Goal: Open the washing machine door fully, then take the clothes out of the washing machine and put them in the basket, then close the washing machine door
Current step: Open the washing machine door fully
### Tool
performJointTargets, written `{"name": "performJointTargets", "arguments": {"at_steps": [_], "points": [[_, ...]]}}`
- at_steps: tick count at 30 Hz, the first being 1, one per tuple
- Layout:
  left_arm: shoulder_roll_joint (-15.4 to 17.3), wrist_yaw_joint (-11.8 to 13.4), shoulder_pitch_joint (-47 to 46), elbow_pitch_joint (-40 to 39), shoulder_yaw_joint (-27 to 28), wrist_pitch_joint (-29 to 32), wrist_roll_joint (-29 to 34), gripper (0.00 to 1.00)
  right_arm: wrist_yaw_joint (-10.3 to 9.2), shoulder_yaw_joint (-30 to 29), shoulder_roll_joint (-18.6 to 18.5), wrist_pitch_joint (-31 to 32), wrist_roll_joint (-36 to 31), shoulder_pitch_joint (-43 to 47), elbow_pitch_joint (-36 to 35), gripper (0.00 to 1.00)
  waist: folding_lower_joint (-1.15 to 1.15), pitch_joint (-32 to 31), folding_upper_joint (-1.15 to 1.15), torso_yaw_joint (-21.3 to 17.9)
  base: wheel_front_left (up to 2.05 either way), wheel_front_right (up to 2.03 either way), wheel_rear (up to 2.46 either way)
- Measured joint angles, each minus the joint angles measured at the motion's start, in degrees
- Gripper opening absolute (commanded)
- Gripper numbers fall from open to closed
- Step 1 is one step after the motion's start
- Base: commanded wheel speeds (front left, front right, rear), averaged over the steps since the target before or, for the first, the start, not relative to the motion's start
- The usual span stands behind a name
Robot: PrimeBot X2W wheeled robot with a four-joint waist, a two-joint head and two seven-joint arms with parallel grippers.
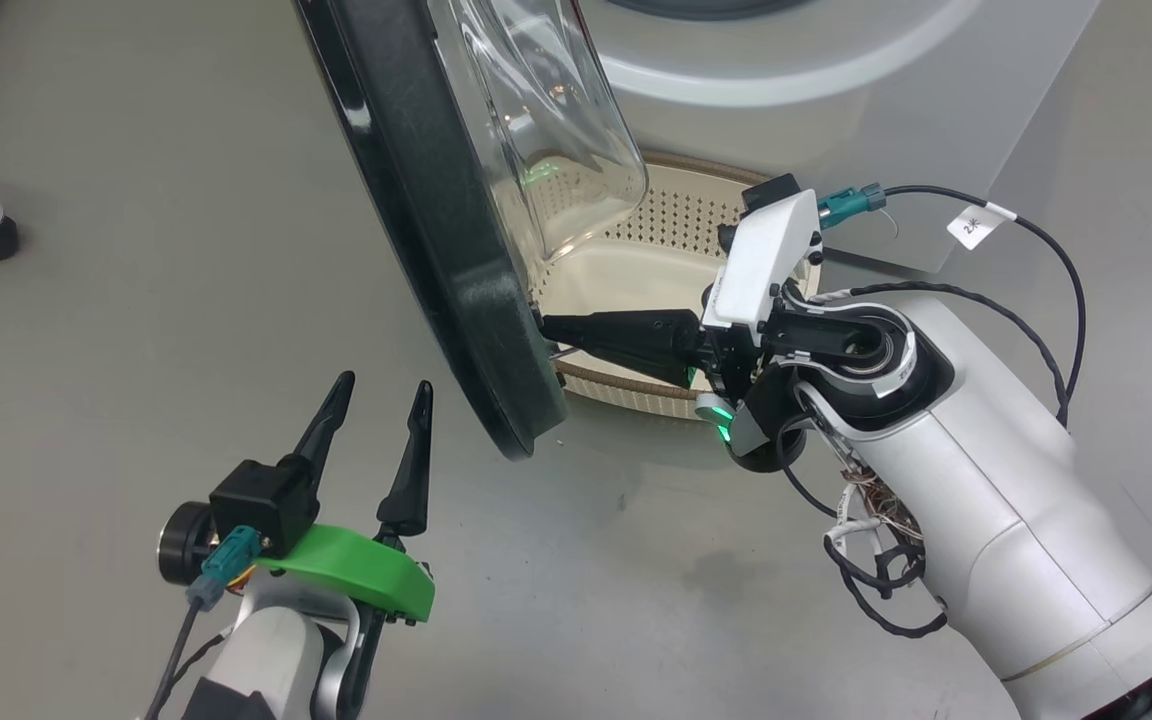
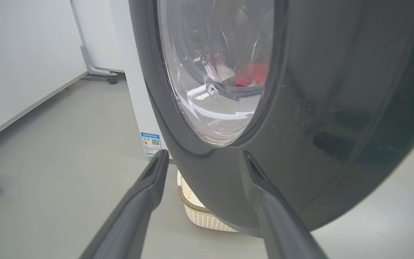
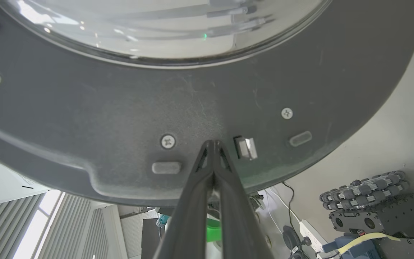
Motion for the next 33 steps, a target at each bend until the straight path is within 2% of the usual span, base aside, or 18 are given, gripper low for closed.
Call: {"name": "performJointTargets", "arguments": {"at_steps": [6,10,12,14,17,20,26,29,33], "points": [[0.00,0.73,0.16,0.04,1.55,0.00,0.19,1.00,0.35,0.03,0.18,-3.74,-3.09,0.00,1.18,0.00,0.00,-1.15,0.00,-0.50,0.00,0.00,0.00],[0.02,0.87,0.53,0.19,2.82,0.00,0.80,1.00,3.61,-0.24,-0.16,-7.46,-8.32,0.00,1.36,0.00,0.00,-2.25,0.00,-1.43,0.00,0.00,0.00],[0.01,1.07,0.95,0.31,3.43,0.00,1.09,1.00,5.75,-0.15,-1.55,-9.88,-11.43,0.00,1.09,0.00,0.00,-2.96,0.00,-2.00,0.00,0.00,0.00],[0.03,1.22,1.52,0.51,4.16,0.00,1.12,1.00,7.72,-0.26,-3.56,-12.76,-14.44,0.02,0.94,0.00,0.00,-3.71,0.00,-2.65,0.00,0.00,0.00],[0.03,1.25,1.98,0.66,4.74,0.01,1.67,1.00,10.84,0.98,-8.01,-17.80,-22.58,0.03,0.35,0.00,0.00,-5.01,0.00,-3.66,0.00,0.00,0.00],[0.04,1.26,2.67,0.78,5.36,0.00,2.13,1.00,12.62,2.96,-12.40,-22.77,-30.76,0.18,-0.29,0.00,0.00,-6.42,0.00,-4.70,0.00,0.00,0.00],[0.08,1.40,4.91,1.02,6.58,0.00,2.87,1.00,12.56,7.20,-18.16,-33.21,-45.73,3.50,-1.91,0.00,0.00,-9.29,0.00,-6.89,0.00,0.00,0.00],[0.12,1.47,5.89,0.91,7.59,0.00,3.11,1.00,11.96,7.62,-19.44,-38.46,-50.02,5.78,-2.61,0.00,0.00,-10.47,0.00,-8.18,0.00,0.00,0.00],[0.27,1.69,6.83,0.66,8.40,0.00,3.60,1.00,9.48,8.44,-20.54,-45.07,-55.26,9.51,-3.83,0.00,0.00,-11.81,0.00,-9.87,0.00,0.00,0.00]]}}
